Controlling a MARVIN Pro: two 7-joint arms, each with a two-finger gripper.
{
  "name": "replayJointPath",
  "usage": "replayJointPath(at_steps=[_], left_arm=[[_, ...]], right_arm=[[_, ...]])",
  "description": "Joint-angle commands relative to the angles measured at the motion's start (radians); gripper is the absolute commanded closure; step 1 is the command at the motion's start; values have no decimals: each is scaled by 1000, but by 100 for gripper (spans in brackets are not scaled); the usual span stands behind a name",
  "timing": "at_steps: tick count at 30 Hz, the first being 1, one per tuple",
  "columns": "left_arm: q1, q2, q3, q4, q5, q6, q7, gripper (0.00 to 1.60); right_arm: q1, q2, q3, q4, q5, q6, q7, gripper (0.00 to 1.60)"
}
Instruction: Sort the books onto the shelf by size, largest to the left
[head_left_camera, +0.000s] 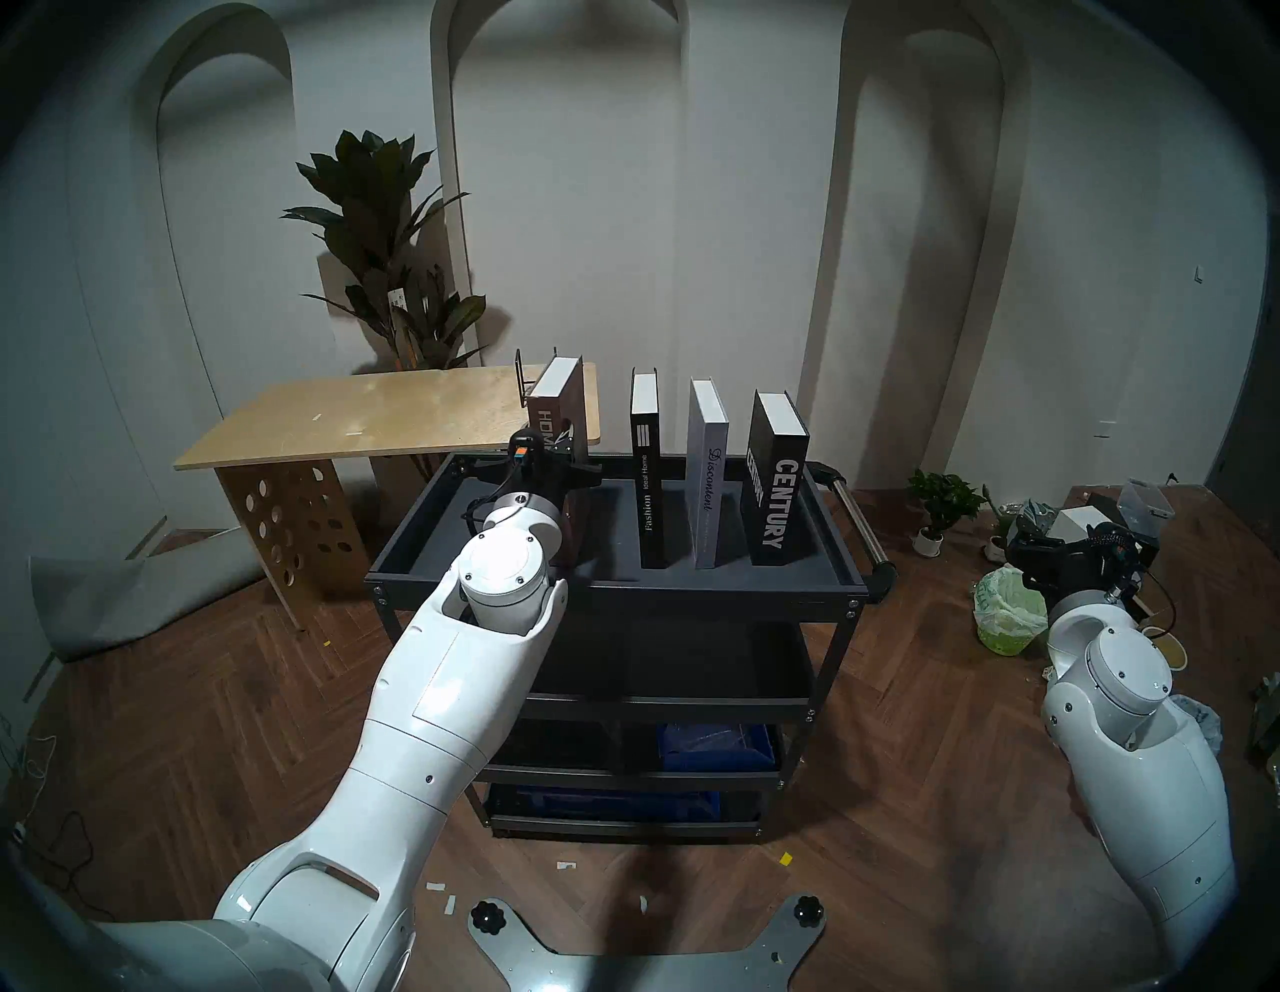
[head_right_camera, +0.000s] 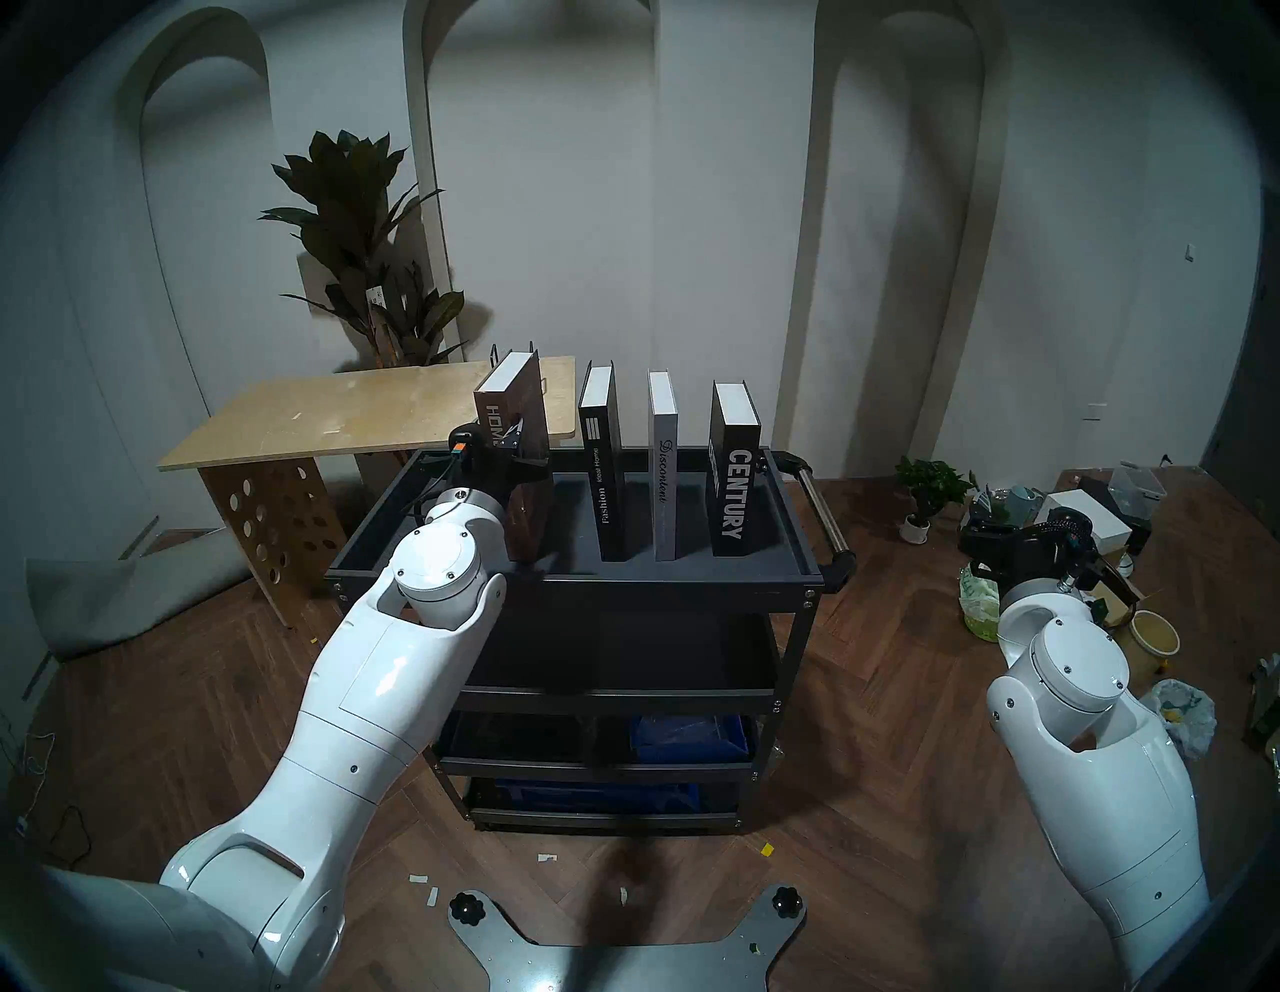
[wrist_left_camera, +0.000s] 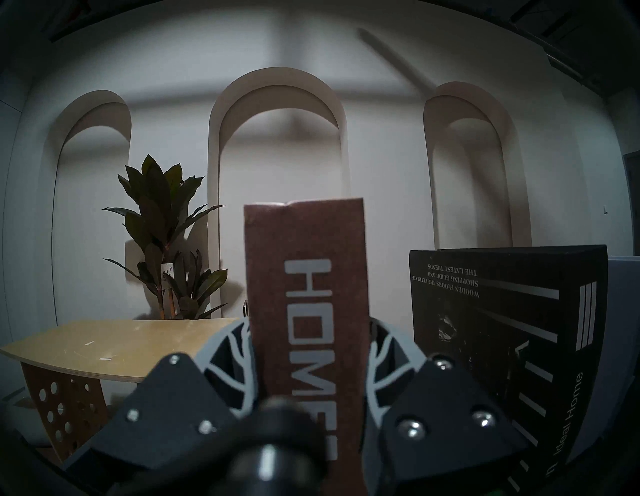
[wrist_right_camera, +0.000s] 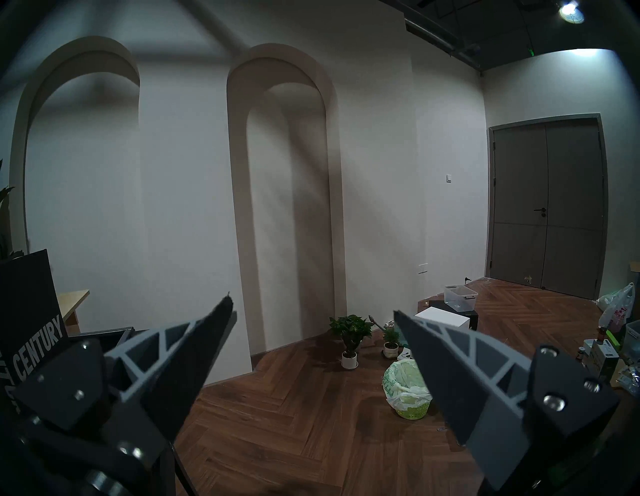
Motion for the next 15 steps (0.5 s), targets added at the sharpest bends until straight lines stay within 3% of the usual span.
replayJointPath(at_steps=[1, 2, 3, 7, 13, 15], left_arm=[[-39, -13, 1, -15, -1, 5, -4, 153], [-39, -15, 0, -17, -1, 12, -1, 146], [-39, -15, 1, -18, 4, 15, 3, 127], [-40, -19, -2, -21, -2, 29, -1, 100], [-43, -25, -1, -15, 6, 42, 4, 95], [-44, -26, -1, -16, 7, 47, 4, 86]], right_arm=[[19, 3, 5, -3, 2, -11, 7, 0], [20, 2, 6, -2, 2, -11, 6, 0], [20, 2, 6, -2, 2, -11, 7, 0], [22, 0, 8, 2, 3, -14, 10, 0], [24, -1, 10, 7, 4, -16, 15, 0], [25, -1, 10, 9, 4, -17, 17, 0]])
